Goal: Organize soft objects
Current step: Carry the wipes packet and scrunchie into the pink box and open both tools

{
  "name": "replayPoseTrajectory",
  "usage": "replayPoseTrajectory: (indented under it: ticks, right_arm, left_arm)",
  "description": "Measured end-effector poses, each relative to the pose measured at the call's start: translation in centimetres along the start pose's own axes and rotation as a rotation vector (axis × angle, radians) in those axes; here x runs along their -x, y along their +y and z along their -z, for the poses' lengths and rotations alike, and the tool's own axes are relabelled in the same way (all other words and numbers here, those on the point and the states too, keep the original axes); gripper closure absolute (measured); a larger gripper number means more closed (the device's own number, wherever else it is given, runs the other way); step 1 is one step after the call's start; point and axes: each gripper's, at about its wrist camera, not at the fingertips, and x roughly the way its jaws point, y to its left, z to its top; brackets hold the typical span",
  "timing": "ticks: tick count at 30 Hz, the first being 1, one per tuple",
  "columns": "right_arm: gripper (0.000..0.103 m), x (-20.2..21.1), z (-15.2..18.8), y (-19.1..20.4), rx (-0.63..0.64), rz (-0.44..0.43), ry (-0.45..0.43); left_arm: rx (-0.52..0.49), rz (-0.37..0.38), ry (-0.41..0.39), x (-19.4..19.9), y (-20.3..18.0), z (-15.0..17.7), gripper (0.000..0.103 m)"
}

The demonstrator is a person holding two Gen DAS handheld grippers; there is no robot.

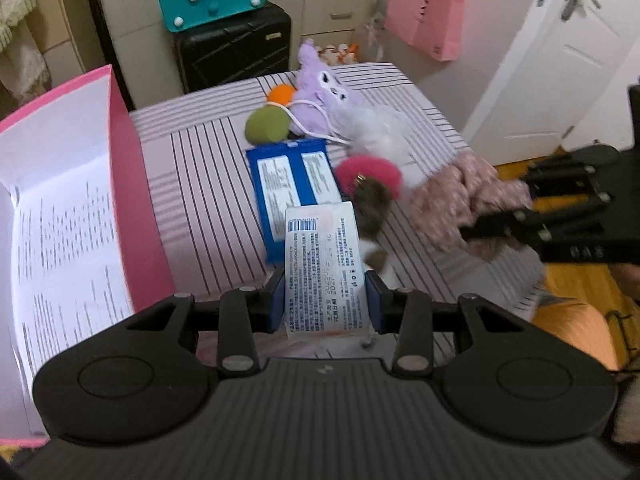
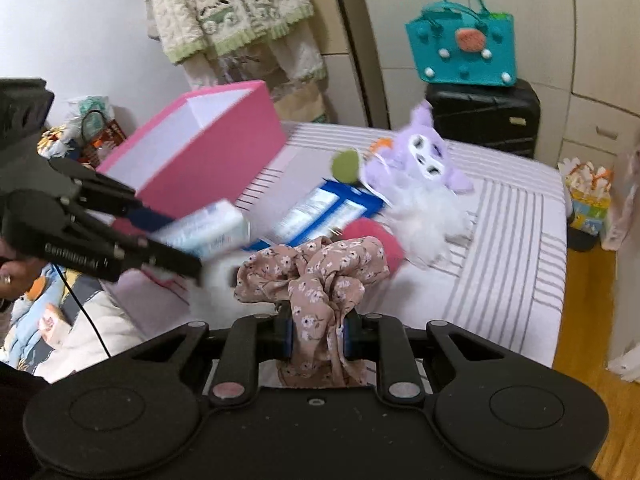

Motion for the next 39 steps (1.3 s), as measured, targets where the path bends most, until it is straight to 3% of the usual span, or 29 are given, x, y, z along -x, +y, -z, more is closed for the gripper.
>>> replayPoseTrajectory:
  ticks: [3, 11, 21, 25, 34, 39]
  right_arm:
    - [0.078, 0.5, -0.8, 1.7, 0.023, -0.026, 0.010]
    - [0.078, 0.4, -2.5, 6.5, 0.069, -0.136, 0.087]
    - [0.078, -2.8, -5.2, 12.1, 0.105, -0.339, 0.237]
    - [0.078, -3.9, -6.8, 14.0, 0.129, -0.389, 0.252]
    - [0.078, -4.4, -10.8, 15.4, 0.201, -0.356, 0.156]
    - [0.078, -6.5, -13.8, 16.5, 0.290, -0.285, 0.082]
  left_arm:
    - [0.007, 0.041, 0.003, 1.8, 0.2, 0.9, 0.064]
    - [0.034, 0.050, 0.011, 5.7, 1.9, 4.0, 0.064]
    - [0.113, 0.084, 0.032, 10.1, 6.1, 7.6, 0.064]
    - [0.130, 0.102, 0.022, 11.4, 7.4, 8.1, 0.064]
    - [0.168, 0.072, -0.104, 13.2, 10.7, 6.9, 0.064]
    - [0.174, 0.002, -0.170, 12.8, 12.8, 5.1, 0.064]
